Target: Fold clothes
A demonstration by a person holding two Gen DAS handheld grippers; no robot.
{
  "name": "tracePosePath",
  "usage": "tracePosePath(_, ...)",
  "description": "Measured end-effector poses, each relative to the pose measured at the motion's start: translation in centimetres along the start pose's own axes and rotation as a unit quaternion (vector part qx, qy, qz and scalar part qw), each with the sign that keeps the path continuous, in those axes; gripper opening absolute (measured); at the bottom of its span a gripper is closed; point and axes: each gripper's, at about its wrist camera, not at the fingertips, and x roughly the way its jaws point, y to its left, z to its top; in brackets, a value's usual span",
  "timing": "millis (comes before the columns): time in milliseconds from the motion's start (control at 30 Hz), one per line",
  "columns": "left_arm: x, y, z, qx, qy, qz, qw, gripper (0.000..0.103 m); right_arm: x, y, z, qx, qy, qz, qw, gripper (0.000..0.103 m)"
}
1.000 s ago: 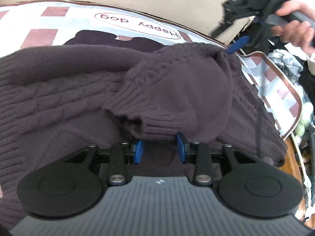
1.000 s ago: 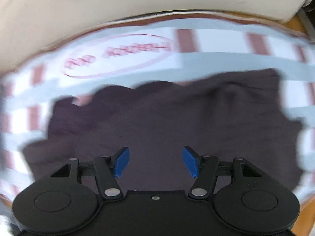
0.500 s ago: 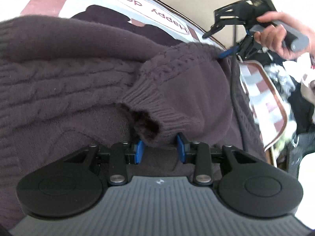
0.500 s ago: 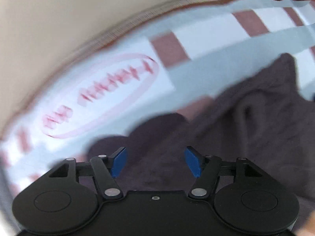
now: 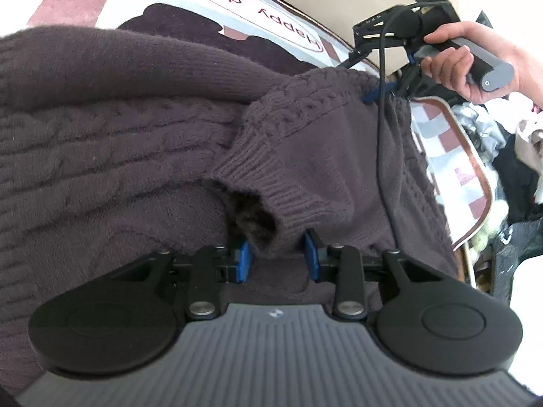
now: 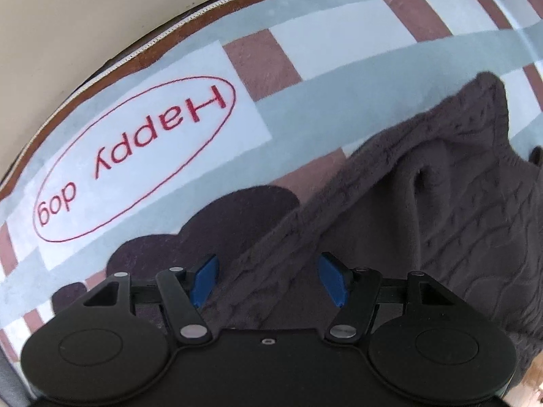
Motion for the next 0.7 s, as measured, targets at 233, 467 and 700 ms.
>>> tracePosePath(233, -2.2, -1.3, 0.4, 0.043, -0.058, 0.046, 0.9963, 0.019, -6.2, -2.9, -3.6, -0.084, -0.108, 0.101, 0.985, 0.011)
tracePosePath(467, -12.2, -6.1, 0.7, 0.152, -0.221, 0.091, 0.9589, 0.015, -16.0, -16.5, -13.8, -0.045, -0.221, 0.25, 0.942, 0.011)
tracePosePath(700, -6.4, -4.1, -0.2, 0.105, -0.097, 0.09, 0.9856, 0.017, -5.0, -23.2, -21.7, -0.051, -0.169, 0.091, 0.98, 0.012)
